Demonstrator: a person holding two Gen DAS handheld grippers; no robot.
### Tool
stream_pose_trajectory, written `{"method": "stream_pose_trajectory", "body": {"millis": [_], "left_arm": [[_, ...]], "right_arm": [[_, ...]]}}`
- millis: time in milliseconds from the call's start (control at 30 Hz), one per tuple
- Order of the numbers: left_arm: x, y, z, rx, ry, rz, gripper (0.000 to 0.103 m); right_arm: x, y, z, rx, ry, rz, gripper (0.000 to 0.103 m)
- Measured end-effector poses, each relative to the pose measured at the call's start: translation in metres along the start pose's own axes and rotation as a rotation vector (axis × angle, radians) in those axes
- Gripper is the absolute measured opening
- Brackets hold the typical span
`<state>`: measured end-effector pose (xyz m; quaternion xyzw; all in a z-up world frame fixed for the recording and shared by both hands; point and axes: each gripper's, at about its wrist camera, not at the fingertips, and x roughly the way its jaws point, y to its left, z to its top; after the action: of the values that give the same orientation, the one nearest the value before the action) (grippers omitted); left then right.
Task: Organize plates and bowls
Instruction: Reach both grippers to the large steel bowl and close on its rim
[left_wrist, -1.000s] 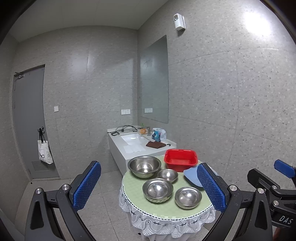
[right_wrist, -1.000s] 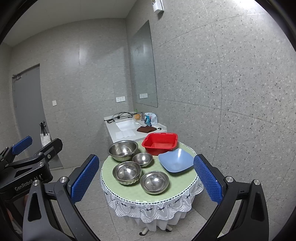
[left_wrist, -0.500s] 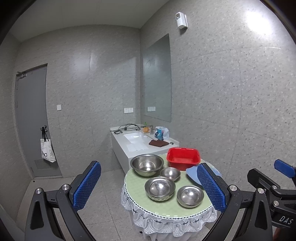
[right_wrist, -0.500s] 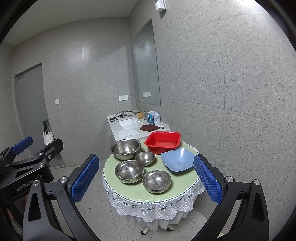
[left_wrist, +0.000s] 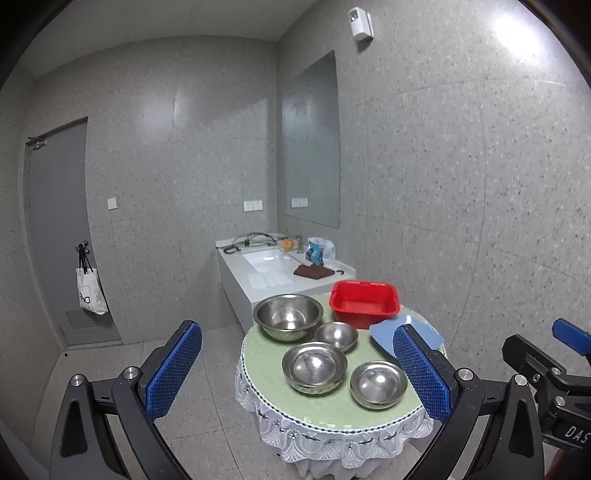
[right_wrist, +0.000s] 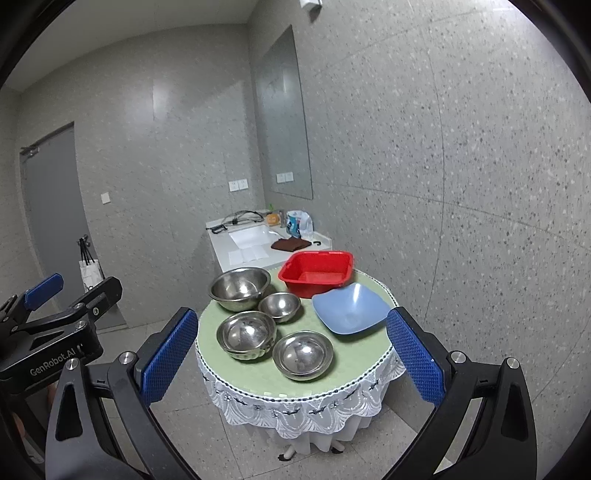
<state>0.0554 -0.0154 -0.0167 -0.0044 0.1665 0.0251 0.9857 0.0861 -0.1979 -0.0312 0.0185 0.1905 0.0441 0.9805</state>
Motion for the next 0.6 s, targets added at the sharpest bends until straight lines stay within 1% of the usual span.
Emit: {"method": "stream_pose_trajectory", "body": {"millis": [167,233,367,600], "left_arm": [[0.044,0.005,0.012,0.008,0.048,-0.016,0.102],[0.069,0.009,0.019,0.01,0.068,-0.025,0.102],[0.129,0.026,0.033,0.007,0.115,-0.045,0.102],[0.251,0.06,0.072,0.028,0.176,-0.061,0.102]], "right_arm": [[0.025,-0.007,-0.001,0.019,0.027,-0.02,0.103],[0.041,-0.009,0.0,0.031,0.039,-0.028,0.103],[0.077,-0.009,0.001,0.051,0.07,-0.03,0.103],[0.168,0.008,0.015,0.092,0.12,-0.069,0.103]]}}
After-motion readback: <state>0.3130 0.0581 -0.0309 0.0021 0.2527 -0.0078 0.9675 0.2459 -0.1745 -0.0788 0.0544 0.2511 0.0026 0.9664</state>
